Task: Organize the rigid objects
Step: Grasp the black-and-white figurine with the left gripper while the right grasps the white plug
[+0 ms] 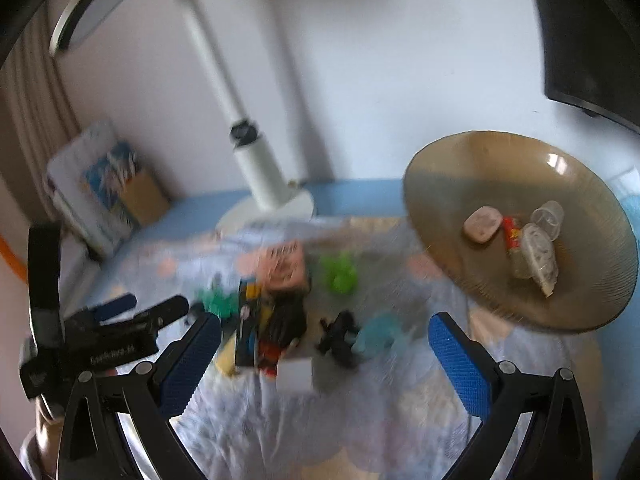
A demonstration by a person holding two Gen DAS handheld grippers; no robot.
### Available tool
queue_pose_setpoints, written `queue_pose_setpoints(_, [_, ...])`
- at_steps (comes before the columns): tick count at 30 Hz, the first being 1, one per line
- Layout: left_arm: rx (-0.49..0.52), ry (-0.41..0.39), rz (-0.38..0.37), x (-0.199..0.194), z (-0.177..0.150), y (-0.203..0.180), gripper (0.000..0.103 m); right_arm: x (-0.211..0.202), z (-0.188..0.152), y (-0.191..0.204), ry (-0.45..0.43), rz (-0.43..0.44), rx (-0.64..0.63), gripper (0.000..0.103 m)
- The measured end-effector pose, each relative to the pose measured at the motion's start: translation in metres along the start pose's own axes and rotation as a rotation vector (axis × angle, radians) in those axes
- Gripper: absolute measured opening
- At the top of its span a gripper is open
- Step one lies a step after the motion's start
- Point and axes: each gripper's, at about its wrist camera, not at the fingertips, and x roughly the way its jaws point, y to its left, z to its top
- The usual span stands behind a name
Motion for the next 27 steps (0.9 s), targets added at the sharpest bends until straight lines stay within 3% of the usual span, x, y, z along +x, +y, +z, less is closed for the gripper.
queue_pose_setpoints(9, [0.006, 0.062, -0.022, 0.025, -0.025, 0.0, 0.103, 0.039, -0.045, 0.005, 0.103, -0.043, -0.001, 0.103])
queue_pose_setpoints(13, [0.084, 0.041, 0.046, 0.033, -0.028, -0.01, 0.103, 0.058, -0.056, 0.005, 0.15, -0.055, -0.018, 0.103])
queue_pose_setpoints(15, [0.086, 0.037, 0.045, 0.033, -0.027, -0.011, 0.103, 0.06, -0.057, 0.008, 0.12, -0.091, -0.055, 0.103])
queue_pose_setpoints(23, [0.083, 0.02, 0.069, 0.04, -0.017, -0.013, 0.103, 0.079, -0.054, 0.019, 0.164, -0.205, -0.125, 0.103])
queue_pose_setpoints(27, [0.08, 0.02, 0.072, 0.044, -0.012, -0.014, 0.103, 0.079, -0.052, 0.014, 0.164, -0.195, -0.111, 0.103])
